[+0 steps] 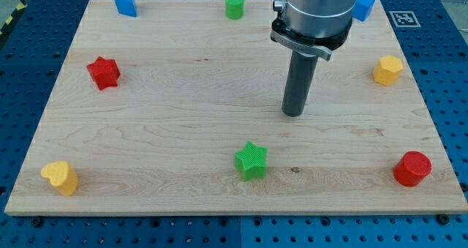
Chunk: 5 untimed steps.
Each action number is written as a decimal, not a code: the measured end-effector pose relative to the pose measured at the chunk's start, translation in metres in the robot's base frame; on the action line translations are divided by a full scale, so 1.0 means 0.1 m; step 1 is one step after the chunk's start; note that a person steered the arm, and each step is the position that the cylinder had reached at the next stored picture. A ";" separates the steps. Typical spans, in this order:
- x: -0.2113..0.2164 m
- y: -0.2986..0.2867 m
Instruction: Move the green star right and up a bit
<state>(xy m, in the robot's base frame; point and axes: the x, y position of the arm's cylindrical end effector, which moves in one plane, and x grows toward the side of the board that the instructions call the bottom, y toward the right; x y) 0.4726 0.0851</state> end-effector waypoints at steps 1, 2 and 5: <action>0.00 0.00; 0.01 -0.14; 0.17 -0.69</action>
<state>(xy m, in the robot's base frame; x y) 0.4892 0.0164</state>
